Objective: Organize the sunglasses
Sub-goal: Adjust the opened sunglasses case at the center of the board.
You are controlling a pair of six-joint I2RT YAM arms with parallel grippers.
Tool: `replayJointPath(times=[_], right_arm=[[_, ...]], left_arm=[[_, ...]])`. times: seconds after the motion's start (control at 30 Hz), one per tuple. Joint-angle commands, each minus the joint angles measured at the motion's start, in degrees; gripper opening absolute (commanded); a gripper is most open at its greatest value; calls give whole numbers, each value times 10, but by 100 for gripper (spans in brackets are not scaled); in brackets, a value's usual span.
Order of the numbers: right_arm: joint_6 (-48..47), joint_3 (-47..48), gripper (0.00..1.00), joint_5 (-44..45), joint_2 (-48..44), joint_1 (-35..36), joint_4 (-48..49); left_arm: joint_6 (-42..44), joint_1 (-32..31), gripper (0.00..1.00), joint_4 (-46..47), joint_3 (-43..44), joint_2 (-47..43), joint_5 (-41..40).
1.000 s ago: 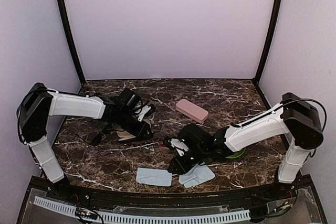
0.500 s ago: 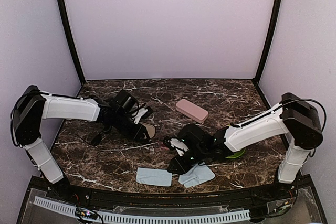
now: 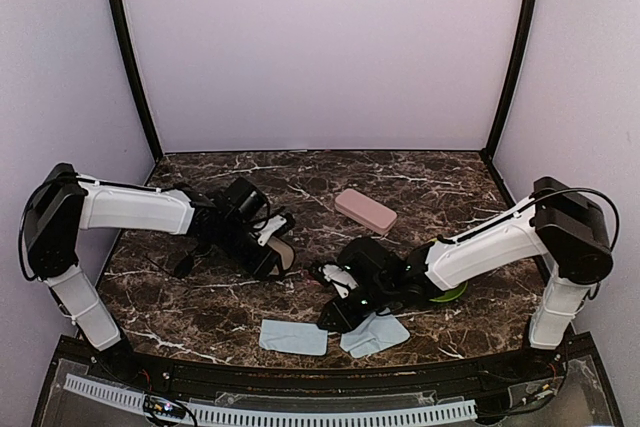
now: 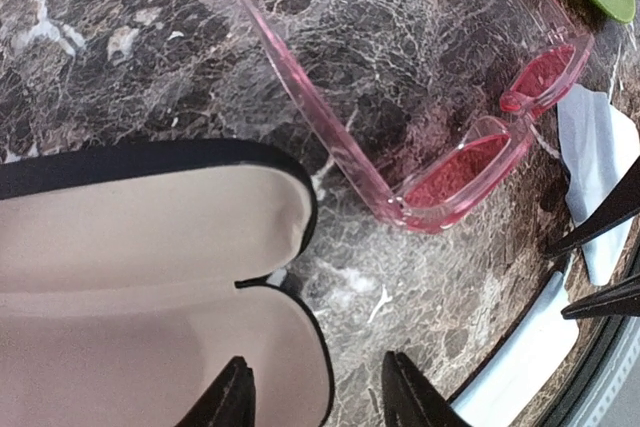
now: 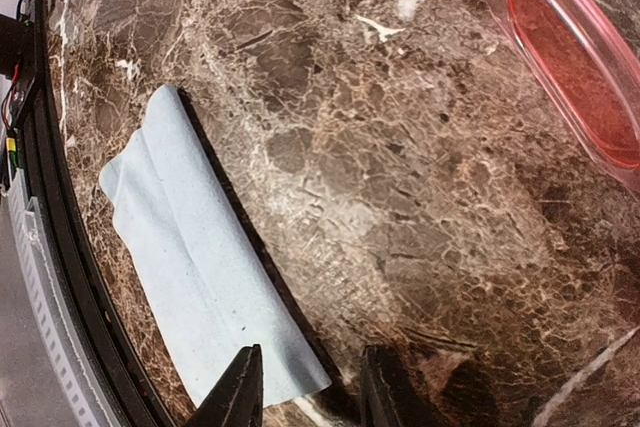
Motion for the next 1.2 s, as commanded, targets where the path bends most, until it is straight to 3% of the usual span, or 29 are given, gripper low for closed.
replayJointPath(times=[0.0, 0.47, 0.77, 0.93, 1.17], right_arm=[[-1, -1, 34, -4, 9, -3, 21], [4, -10, 34, -9, 12, -3, 36], [8, -18, 34, -9, 9, -3, 44], [8, -19, 33, -11, 10, -3, 46], [7, -20, 33, -11, 9, -3, 50]], left_arm=[[24, -17, 46, -31, 25, -3, -23], [-12, -55, 43, -54, 37, 18, -50], [-2, -82, 40, -100, 71, 30, -128], [1, -83, 45, -104, 77, 6, -162], [-56, -64, 50, -112, 78, -34, -246]])
